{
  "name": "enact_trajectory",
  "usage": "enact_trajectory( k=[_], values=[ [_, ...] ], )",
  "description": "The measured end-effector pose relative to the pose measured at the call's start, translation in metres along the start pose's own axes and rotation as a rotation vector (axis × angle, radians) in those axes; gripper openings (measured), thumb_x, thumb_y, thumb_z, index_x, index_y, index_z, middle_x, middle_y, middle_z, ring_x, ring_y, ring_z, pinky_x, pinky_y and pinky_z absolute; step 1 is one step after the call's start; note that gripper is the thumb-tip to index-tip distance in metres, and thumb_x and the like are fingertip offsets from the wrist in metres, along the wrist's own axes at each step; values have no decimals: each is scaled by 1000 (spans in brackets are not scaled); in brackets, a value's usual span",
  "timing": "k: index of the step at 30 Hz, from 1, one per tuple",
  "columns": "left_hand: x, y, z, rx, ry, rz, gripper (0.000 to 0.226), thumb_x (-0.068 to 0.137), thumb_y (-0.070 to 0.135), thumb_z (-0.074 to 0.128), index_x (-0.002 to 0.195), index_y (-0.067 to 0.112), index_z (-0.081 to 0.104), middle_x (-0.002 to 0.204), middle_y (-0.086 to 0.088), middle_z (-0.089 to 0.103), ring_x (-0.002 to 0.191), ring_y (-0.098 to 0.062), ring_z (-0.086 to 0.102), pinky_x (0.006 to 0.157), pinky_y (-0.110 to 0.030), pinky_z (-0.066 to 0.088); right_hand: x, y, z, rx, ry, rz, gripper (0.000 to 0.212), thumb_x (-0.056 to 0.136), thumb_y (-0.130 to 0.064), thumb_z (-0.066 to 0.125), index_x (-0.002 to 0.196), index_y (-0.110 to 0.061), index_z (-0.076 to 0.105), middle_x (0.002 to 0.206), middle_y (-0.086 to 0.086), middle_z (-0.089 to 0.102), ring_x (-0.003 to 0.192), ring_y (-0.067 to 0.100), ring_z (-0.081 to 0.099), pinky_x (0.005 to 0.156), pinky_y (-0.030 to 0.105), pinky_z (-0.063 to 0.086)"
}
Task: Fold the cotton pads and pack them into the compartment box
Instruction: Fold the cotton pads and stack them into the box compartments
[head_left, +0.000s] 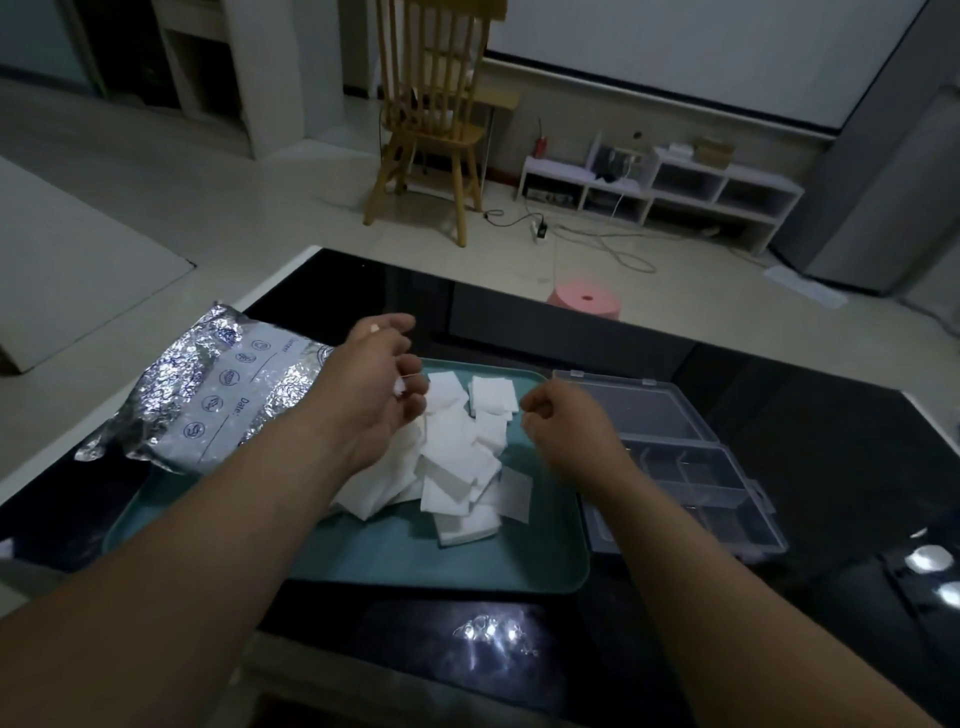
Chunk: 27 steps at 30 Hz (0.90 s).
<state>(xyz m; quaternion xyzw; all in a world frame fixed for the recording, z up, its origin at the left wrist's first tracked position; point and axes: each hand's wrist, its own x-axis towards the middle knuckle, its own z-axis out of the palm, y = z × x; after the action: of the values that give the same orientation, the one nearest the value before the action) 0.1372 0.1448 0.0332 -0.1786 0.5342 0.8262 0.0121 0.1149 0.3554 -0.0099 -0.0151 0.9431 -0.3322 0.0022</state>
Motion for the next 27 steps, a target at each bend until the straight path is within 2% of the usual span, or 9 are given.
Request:
enact_trajectory(
  k=[3,7,10,14,18,20,23,25,27],
  values=[
    [2,0,1,-6,27,-12,18,103,14,43,112,20,58,76,-3,47,54,-12,41,45,-21,30,22,-5,19,-91,-5,4,18,98,-29,64,113,-19,64,113,1,68,96,20,61,81,33,48],
    [-1,3,5,3,20,-26,16,102,18,51,115,17,60,93,-9,56,55,-12,45,44,-21,35,56,-25,38,-267,-40,53,48,92,-51,66,122,-15,58,122,9,64,104,29,62,80,37,49],
    [-4,6,7,-5,18,-33,17,102,17,52,116,12,59,94,-9,58,57,-12,46,48,-21,35,66,-36,46,-405,-94,119,62,91,-49,69,137,-13,50,133,15,57,116,35,60,86,42,51],
    [-4,3,7,4,-7,-50,16,100,17,52,114,13,58,94,-8,57,56,-12,45,45,-21,35,73,-30,47,-318,-86,204,48,90,-39,69,129,-13,55,122,11,62,106,30,62,88,44,56],
    [-5,2,10,14,-26,-60,10,100,15,51,108,14,57,94,-9,57,56,-13,45,47,-22,34,73,-19,38,-197,-87,177,33,94,-46,71,89,-14,63,82,4,61,72,19,56,61,32,43],
    [-7,1,11,22,-30,-64,10,100,15,50,107,14,57,94,-10,57,57,-13,45,49,-23,34,68,-15,33,-175,-88,161,35,95,-43,70,78,-14,64,71,2,57,65,18,52,57,32,39],
    [-9,-2,12,42,-19,-69,12,101,16,50,111,14,57,95,-10,58,59,-14,46,50,-23,34,61,-10,26,-180,-26,140,29,99,-30,63,76,-13,66,76,4,63,75,26,61,66,34,48],
    [-9,-4,12,47,-17,-63,14,100,15,50,112,15,56,94,-10,57,58,-14,45,49,-23,33,55,-9,17,-172,70,134,23,100,-24,57,87,-11,71,87,7,66,85,31,65,74,37,53],
    [-11,-7,14,62,-38,-36,13,99,12,48,109,16,55,91,-9,55,58,-14,44,49,-23,32,43,-13,3,-139,175,106,22,101,-24,54,97,-10,70,92,5,64,86,29,65,75,41,58]
  ],
)
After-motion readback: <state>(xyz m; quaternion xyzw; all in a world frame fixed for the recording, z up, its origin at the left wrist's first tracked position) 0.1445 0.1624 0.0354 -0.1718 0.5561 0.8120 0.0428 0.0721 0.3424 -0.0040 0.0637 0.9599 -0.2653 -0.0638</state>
